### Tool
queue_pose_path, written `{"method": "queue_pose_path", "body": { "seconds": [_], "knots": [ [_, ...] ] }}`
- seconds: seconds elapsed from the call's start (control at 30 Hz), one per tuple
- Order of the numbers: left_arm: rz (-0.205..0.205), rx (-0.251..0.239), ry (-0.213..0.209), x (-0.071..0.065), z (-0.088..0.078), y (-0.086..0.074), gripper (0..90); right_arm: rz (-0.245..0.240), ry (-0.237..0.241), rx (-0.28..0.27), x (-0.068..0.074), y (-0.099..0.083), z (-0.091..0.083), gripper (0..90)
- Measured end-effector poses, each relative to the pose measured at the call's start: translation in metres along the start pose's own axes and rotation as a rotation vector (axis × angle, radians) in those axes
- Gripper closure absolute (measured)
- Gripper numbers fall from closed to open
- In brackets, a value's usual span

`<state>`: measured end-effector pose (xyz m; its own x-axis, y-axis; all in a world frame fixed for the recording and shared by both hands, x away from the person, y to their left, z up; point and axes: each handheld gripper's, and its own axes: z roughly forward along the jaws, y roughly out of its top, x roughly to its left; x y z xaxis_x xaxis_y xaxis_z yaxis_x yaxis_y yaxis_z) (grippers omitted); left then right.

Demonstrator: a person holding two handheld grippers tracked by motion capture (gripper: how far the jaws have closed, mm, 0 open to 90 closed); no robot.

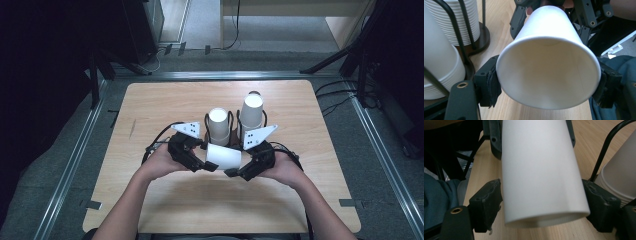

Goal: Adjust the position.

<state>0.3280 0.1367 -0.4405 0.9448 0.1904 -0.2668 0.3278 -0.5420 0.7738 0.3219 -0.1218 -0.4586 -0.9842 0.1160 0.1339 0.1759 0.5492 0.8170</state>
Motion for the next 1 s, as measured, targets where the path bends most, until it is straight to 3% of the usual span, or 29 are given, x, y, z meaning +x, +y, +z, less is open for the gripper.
{"method": "queue_pose_path", "body": {
  "seconds": [0.17, 0.37, 0.73, 1.0],
  "knots": [
    [0.007, 0.055, 0.048, 0.0, -0.008, 0.006, 23.5, 0.004, -0.013, 0.01, -0.001, -0.001, -0.001, 21.4],
    [0.007, 0.14, 0.07, 0.001, -0.009, 0.011, 23.4, 0.005, -0.026, 0.018, -0.002, -0.002, -0.001, 21.4],
    [0.039, 0.254, 0.101, 0.0, 0.004, 0.019, 23.4, 0.005, -0.046, 0.04, -0.003, -0.003, 0.003, 21.3],
    [0.064, 0.367, 0.122, -0.002, 0.018, 0.023, 23.4, 0.01, -0.052, 0.041, -0.004, -0.004, 0.004, 21.3]
  ]
}}
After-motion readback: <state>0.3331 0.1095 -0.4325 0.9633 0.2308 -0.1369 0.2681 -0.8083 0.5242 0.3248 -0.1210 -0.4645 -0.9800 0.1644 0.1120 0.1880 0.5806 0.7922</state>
